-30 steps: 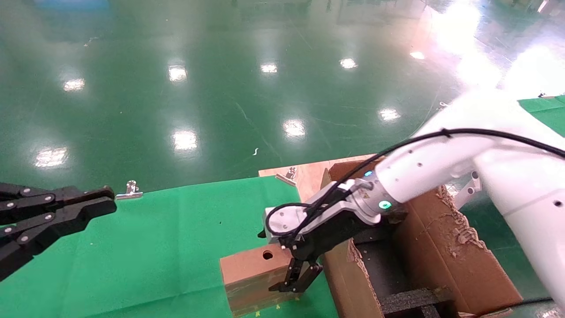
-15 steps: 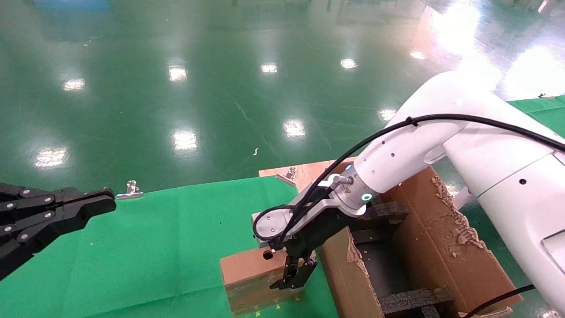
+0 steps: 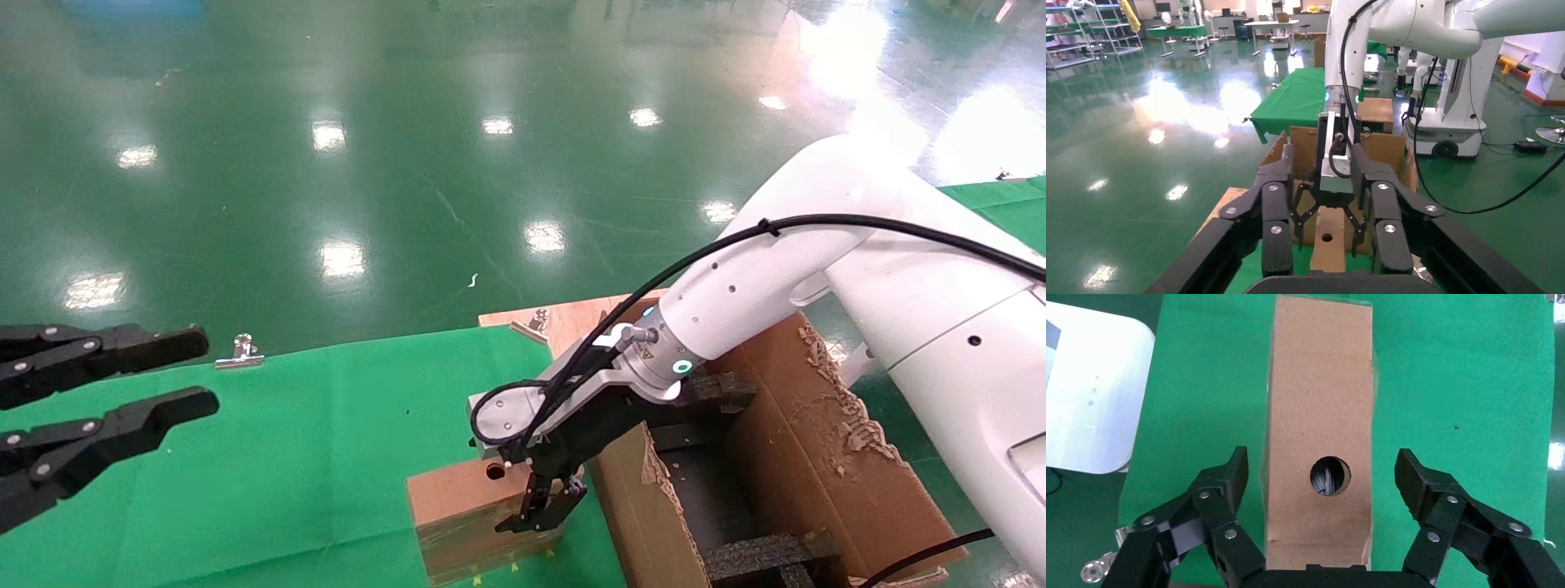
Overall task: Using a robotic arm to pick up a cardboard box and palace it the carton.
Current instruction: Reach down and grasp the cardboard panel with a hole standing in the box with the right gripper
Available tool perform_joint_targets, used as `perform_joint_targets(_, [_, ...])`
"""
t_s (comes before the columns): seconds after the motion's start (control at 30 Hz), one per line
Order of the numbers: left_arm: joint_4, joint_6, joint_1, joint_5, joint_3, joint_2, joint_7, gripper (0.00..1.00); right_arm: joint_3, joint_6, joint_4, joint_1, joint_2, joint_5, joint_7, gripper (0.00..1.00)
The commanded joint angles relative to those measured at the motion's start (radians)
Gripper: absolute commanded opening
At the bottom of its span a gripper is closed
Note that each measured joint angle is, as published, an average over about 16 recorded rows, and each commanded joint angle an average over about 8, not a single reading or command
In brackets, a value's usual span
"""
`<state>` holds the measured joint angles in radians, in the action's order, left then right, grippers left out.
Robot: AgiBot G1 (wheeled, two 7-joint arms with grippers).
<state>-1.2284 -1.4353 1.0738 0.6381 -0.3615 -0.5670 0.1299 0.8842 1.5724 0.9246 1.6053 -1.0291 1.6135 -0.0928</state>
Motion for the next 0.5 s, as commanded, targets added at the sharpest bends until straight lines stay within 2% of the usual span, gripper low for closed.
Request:
perform_joint_targets(0.03, [0.000, 0.000, 0.000, 0.000, 0.000, 0.000, 0.000, 1.00, -0.002, 0.000, 0.001, -0.001, 0.001, -0.001, -0.001, 0.00])
perform_joint_targets(0.5, [0.000, 0.000, 0.000, 0.000, 0.000, 0.000, 0.000, 1.00, -0.006, -0.001, 0.004, -0.005, 0.004, -0.002, -0.002, 0.00])
